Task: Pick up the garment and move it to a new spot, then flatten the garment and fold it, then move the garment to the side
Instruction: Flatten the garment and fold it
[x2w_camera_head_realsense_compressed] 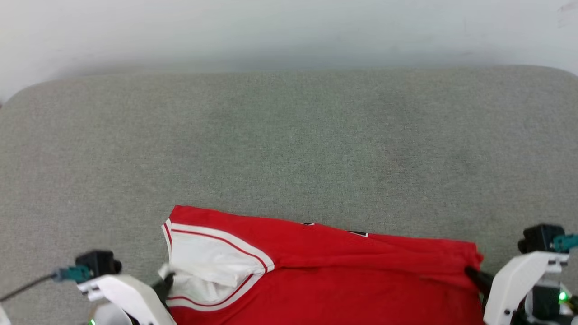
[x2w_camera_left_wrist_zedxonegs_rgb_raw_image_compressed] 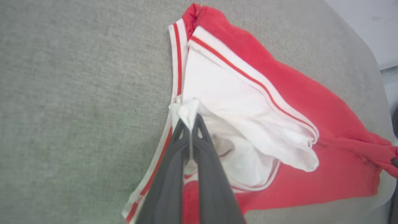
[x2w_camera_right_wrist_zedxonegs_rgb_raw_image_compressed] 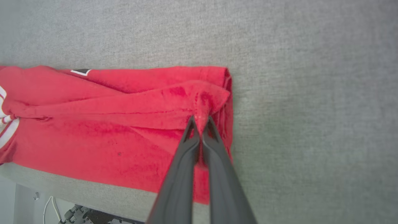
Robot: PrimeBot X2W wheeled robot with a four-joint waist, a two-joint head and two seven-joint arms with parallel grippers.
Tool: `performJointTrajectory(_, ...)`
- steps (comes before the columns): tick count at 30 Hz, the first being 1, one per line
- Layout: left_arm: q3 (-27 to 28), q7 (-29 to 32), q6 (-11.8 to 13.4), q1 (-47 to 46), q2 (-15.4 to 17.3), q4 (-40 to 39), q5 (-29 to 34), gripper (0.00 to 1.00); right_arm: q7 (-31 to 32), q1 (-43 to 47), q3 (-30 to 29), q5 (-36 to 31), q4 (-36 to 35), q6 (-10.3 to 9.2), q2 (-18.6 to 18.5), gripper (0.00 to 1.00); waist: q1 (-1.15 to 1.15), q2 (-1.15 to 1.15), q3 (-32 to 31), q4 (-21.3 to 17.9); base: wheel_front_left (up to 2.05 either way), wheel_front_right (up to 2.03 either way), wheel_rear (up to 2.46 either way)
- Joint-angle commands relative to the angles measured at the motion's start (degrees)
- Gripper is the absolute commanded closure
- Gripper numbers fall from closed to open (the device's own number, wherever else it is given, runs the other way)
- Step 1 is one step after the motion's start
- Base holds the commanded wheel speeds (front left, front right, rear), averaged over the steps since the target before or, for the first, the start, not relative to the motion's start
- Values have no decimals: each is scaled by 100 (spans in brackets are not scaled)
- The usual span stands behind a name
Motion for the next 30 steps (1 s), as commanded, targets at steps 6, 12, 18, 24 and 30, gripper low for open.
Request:
performJointTrajectory(6, -169, -262, -42, 188, -315, 420, 37, 0, -741, 423, -31, -31, 361, -2, 188, 0, 1, 0, -64, -32, 0, 0, 0)
performJointTrajectory(12, -139, -1129, 7, -46, -387, 288, 594, 0, -1681, 360, 26, 114, 124, -2, 177, 0, 1, 0, -202, -113, 0, 0, 0)
performJointTrajectory(18, -209, -1833, 192, -211, -398, -281, 1238, 0, -1527, 303, -270, 217, -418, -2, -62, 0, 1, 0, -407, -163, 0, 0, 0)
performJointTrajectory(24, -426, -2646, 633, -343, -373, -1087, 2317, 0, 167, 336, -1028, 150, -595, -2, -501, 0, 1, 0, -338, 70, 0, 0, 0)
performJointTrajectory(30, -565, -2796, 895, -410, -378, -1591, 2773, 0, 614, 370, -901, 204, -247, -2, -402, 0, 1, 0, -105, 411, 0, 0, 0)
